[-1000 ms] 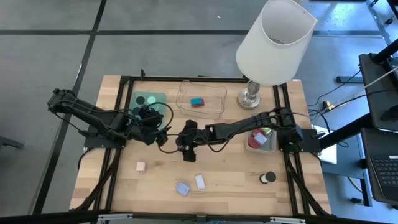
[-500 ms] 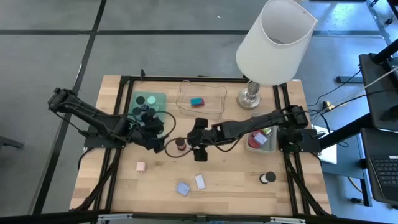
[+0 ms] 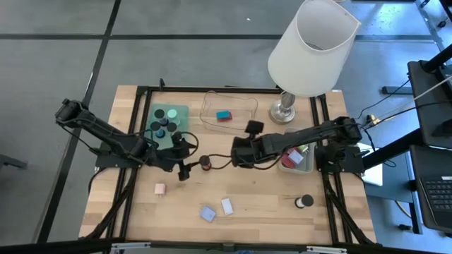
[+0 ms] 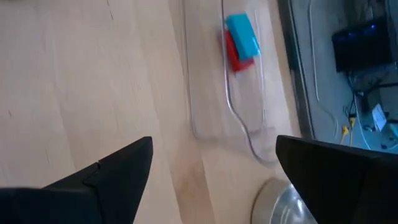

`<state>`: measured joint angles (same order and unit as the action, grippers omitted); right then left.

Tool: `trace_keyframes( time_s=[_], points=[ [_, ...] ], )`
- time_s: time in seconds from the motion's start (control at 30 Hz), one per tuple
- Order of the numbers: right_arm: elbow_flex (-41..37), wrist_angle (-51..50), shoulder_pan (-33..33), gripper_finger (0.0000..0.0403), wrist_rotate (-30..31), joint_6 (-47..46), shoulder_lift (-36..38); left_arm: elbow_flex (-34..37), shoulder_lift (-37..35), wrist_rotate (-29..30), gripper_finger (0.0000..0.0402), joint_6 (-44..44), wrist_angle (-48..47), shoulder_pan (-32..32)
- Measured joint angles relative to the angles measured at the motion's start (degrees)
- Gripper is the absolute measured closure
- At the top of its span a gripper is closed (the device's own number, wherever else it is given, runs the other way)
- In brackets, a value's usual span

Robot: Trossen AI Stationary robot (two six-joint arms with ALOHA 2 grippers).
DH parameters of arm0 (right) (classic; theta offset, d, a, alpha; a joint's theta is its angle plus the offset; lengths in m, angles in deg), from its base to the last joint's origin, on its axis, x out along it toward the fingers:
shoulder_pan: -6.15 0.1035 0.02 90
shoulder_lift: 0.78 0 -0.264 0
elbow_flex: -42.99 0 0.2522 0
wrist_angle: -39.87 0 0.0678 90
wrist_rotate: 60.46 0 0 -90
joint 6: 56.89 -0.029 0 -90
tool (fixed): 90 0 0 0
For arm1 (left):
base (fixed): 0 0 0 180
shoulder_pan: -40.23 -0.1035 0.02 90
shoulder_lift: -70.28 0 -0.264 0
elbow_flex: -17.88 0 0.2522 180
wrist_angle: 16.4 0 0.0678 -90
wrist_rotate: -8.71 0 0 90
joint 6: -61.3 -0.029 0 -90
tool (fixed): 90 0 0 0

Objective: Pick & Place Office items
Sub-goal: Put the red hourglass into the blue bin

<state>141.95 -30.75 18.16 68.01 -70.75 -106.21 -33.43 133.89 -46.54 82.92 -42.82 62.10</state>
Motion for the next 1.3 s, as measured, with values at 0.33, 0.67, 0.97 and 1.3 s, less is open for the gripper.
trace_keyframes(
  time_s=[0.33,0.67,0.97,1.3],
  points=[
    [-18.4,5.2,0.1,0.006,0.1,-11.4,14.3,3.5,0.4,-5.1,0.01,-1.9,10.8,-1.8],
    [-29.6,12.4,0.2,0.006,-0.3,-18.7,23.4,3.6,9.1,-4.3,0.01,-6.7,18.7,-1.9],
    [-29.9,14.0,0.2,0.006,-0.3,-18.7,23.2,3.6,15.4,-3.8,0.01,-10.4,21.5,-2.8],
    [-29.9,14.5,0.2,0.006,-0.4,-18.7,23.2,3.6,17.8,-2.0,0.01,-11.9,21.5,-4.1]
  ],
)
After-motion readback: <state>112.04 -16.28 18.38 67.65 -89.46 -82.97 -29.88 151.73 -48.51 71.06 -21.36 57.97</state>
